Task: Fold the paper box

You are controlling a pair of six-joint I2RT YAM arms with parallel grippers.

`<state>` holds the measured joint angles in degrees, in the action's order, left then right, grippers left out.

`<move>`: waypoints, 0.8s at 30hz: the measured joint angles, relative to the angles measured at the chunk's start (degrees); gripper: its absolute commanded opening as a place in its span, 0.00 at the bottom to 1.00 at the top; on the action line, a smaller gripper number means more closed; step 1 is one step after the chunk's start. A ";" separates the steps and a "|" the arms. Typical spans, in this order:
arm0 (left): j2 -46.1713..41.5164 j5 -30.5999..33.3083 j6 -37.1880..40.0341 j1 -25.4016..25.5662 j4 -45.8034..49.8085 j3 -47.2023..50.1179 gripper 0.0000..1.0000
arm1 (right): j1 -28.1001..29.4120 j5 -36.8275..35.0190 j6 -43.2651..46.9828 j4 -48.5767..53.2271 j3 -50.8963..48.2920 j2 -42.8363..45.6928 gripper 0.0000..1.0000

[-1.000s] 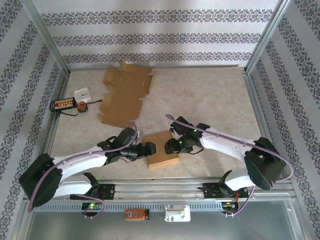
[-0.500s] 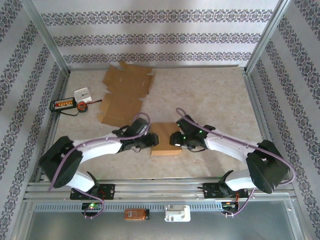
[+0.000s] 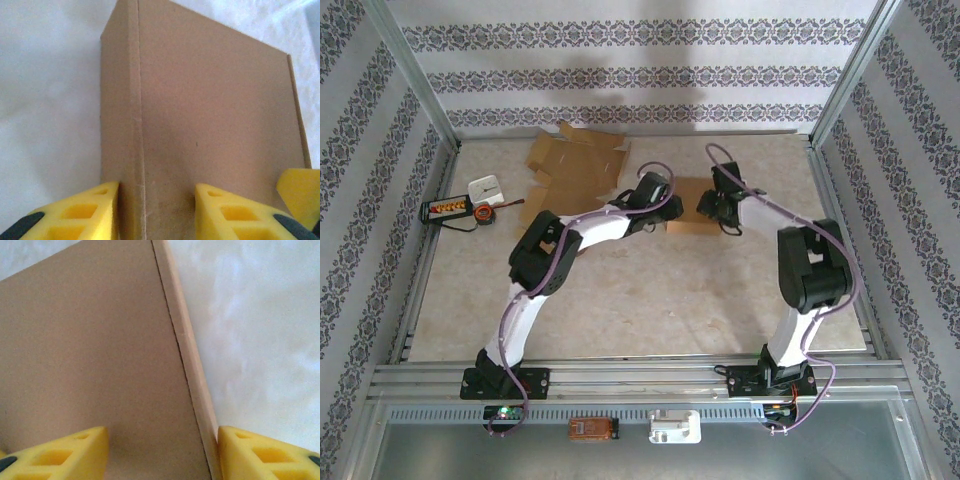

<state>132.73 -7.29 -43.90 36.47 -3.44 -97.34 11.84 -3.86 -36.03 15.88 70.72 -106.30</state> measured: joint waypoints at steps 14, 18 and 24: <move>28.94 1.70 -0.04 -4.28 6.10 -46.51 0.53 | -7.48 4.55 5.11 3.34 30.29 -22.69 0.63; 28.94 0.83 -0.31 -4.87 6.71 -46.99 0.72 | -7.17 6.38 5.90 4.66 32.65 -23.50 0.67; 28.92 -0.70 0.68 -5.40 9.05 -47.21 0.88 | -6.75 6.95 7.80 5.16 32.63 -22.82 0.86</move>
<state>161.64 -7.99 -43.22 31.07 5.61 -144.55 5.08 3.09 -28.23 21.04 103.35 -129.12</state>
